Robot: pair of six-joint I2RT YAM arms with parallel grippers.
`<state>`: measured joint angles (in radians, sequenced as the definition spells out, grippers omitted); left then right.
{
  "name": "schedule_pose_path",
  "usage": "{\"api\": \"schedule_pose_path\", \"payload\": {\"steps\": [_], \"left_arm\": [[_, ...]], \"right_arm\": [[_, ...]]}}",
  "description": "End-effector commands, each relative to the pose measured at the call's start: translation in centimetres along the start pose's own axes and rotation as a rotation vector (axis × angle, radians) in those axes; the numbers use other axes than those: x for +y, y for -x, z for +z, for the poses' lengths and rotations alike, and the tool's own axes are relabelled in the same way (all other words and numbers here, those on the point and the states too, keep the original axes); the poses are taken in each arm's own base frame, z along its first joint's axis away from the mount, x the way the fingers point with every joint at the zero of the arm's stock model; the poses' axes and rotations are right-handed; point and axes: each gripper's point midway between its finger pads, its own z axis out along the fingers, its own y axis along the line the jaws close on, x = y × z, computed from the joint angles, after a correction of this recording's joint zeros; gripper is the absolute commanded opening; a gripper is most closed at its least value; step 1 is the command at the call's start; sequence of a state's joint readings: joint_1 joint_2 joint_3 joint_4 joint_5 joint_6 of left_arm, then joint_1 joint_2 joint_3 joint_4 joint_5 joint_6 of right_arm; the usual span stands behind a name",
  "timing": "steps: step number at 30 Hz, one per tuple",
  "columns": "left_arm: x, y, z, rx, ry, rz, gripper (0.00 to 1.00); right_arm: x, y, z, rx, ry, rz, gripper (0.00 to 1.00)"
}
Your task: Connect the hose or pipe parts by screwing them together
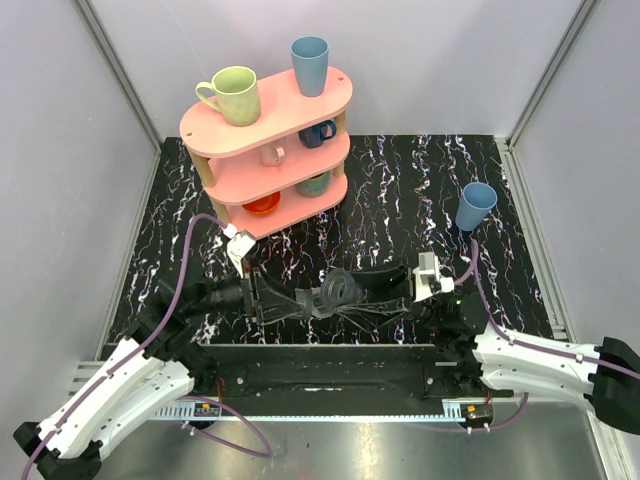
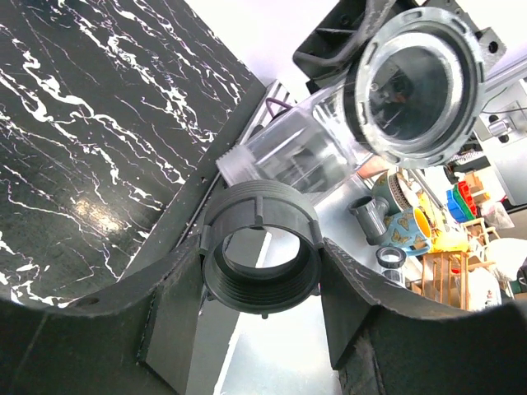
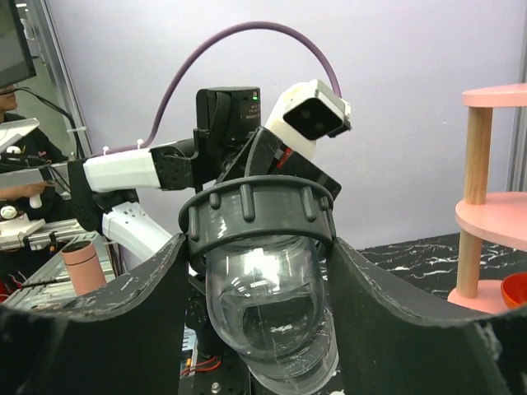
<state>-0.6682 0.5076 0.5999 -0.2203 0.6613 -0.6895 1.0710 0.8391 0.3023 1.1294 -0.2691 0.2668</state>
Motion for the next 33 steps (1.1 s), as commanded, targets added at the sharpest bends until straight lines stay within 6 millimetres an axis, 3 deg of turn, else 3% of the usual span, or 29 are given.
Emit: {"api": "schedule_pose_path", "payload": {"steps": [1, 4, 5, 8, 15, 16, 22, 27, 33], "left_arm": [[-1.0, 1.8, -0.2, -0.053, -0.002, 0.037, 0.0], [-1.0, 2.4, -0.9, -0.057, 0.057, 0.048, 0.0], [-0.4, 2.8, -1.1, -0.071, 0.105, 0.052, 0.0], [-0.3, 3.0, -2.1, -0.062, 0.169, 0.07, 0.0], [-1.8, 3.6, -2.2, -0.073, 0.131, 0.026, 0.0], [-1.8, 3.4, -2.1, -0.061, 0.125, 0.022, 0.0], [-2.6, 3.2, -2.1, -0.073, 0.077, -0.005, 0.0], [-1.4, 2.1, -2.3, -0.051, 0.127, -0.08, 0.0], [-2.1, 3.3, -3.0, -0.095, 0.171, -0.155, 0.0]], "right_arm": [[0.5, 2.5, 0.7, -0.076, 0.02, -0.046, 0.27], [1.2, 0.2, 0.3, 0.026, 0.096, -0.149, 0.27], [0.9, -1.5, 0.1, 0.11, 0.1, -0.157, 0.28], [0.7, -3.0, 0.1, 0.225, 0.117, -0.184, 0.28], [0.9, -3.9, 0.8, 0.197, 0.138, -0.111, 0.27], [0.8, -4.7, 1.1, 0.205, 0.145, -0.1, 0.27], [0.5, -5.0, 3.1, 0.21, 0.164, -0.076, 0.27], [-0.4, -4.8, 2.9, 0.209, 0.124, -0.152, 0.27], [-2.8, -4.9, 1.6, 0.219, 0.022, -0.322, 0.26]]}}
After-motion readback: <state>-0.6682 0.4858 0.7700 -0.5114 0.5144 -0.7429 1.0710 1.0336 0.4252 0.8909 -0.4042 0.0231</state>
